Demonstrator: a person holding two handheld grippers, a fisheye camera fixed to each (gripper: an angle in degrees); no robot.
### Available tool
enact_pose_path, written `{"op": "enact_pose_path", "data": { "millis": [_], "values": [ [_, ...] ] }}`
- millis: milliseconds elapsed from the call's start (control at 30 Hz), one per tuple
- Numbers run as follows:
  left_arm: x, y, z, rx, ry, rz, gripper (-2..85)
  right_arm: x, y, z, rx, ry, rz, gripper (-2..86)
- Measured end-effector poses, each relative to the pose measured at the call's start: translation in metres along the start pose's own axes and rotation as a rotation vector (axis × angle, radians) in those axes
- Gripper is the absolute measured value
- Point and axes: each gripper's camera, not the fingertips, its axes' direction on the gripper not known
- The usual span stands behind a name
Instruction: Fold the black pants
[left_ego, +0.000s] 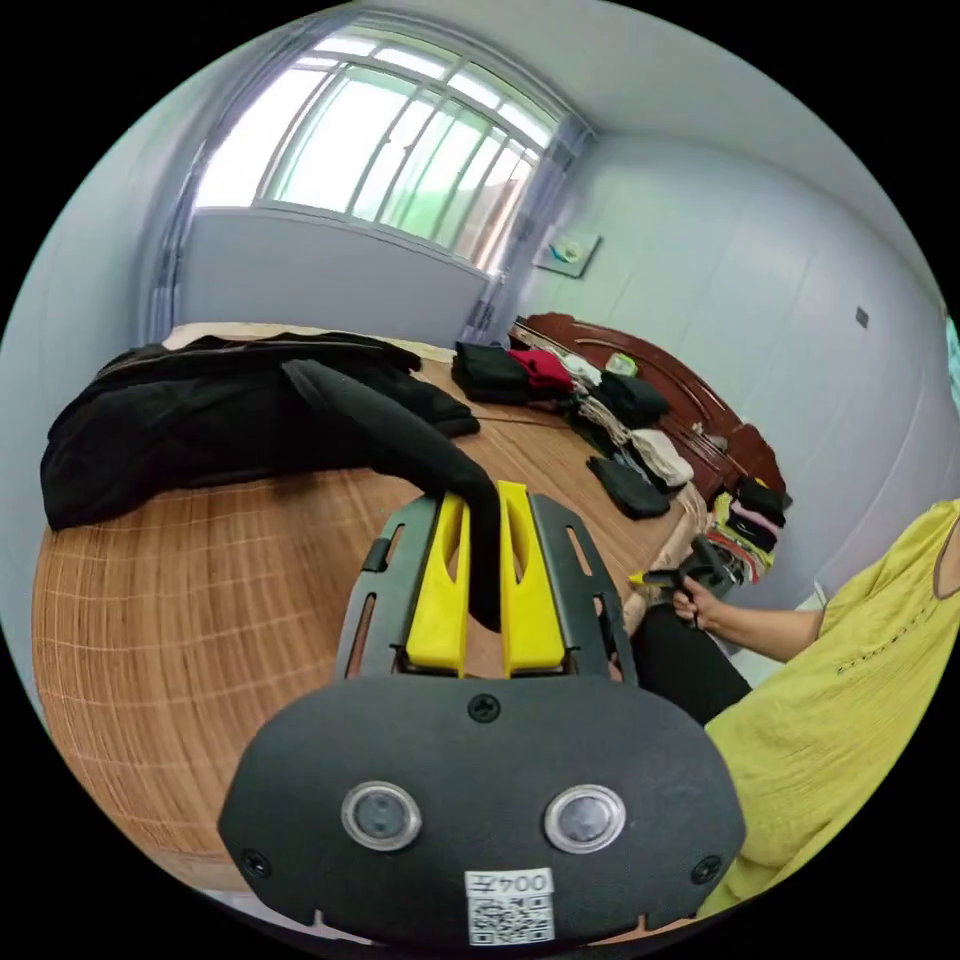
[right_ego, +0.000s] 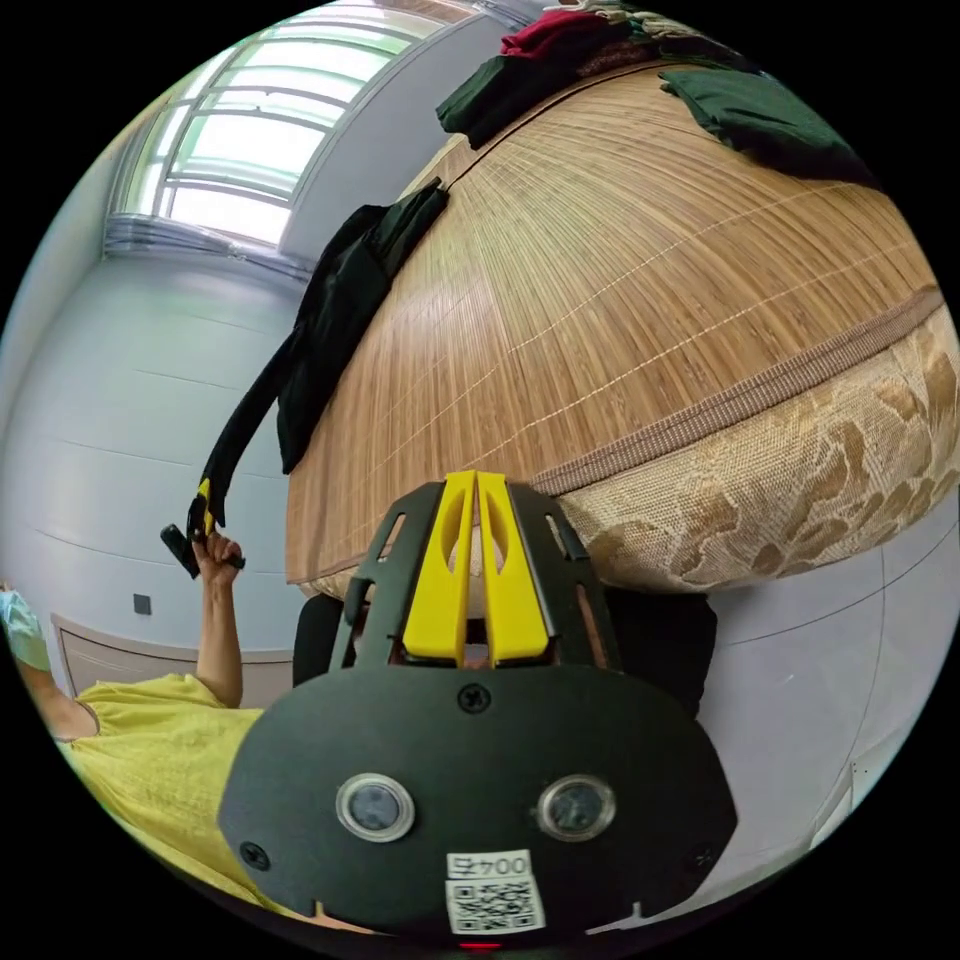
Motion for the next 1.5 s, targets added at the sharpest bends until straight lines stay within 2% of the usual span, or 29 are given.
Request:
{"op": "enact_pose_path", "data": {
  "millis": [133,233,333,367,400,433,533,767,1067,1233,1333,1500],
  "values": [
    [0.068,0.037,-0.029,0.104,0.196,-0.108,3.0,-0.019,0.013,-0.01,0.038,-0.085,-0.038,4.7],
    [0.114,0.056,-0.065,0.115,0.135,-0.074,2.0,-0.051,0.035,-0.004,0.034,-0.281,-0.116,8.9],
    [0.114,0.075,-0.099,0.146,0.086,-0.128,0.8,-0.079,0.053,0.014,0.012,-0.452,-0.163,11.0],
    [0.109,0.08,-0.105,0.174,0.163,-0.105,0.7,-0.083,0.055,0.019,0.003,-0.469,-0.168,11.0],
    [0.092,0.09,-0.112,0.221,0.317,-0.155,0.5,-0.09,0.058,0.029,-0.027,-0.485,-0.175,11.0],
    [0.076,0.102,-0.117,0.21,0.249,-0.273,0.4,-0.095,0.058,0.039,-0.061,-0.477,-0.179,10.8],
    [0.059,0.12,-0.137,0.208,0.122,-0.345,0.4,-0.105,0.052,0.053,-0.105,-0.431,-0.204,9.8],
    [0.07,0.076,-0.129,0.079,-0.147,-0.231,1.2,-0.127,0.015,0.06,-0.07,-0.273,-0.28,7.5],
    [0.083,-0.132,0.011,-0.085,-0.345,0.095,10.9,-0.135,-0.101,0.094,-0.039,-0.224,-0.353,7.7],
    [0.104,-0.285,0.16,-0.181,-0.483,0.338,16.2,-0.135,-0.182,0.125,0.015,-0.272,-0.402,7.4],
    [0.128,-0.348,0.255,-0.23,-0.599,0.525,17.8,-0.128,-0.214,0.143,0.031,-0.379,-0.41,7.5],
    [0.136,-0.41,0.396,-0.324,-0.674,0.668,18.4,-0.115,-0.22,0.148,0.085,-0.532,-0.463,6.6]
  ]
}}
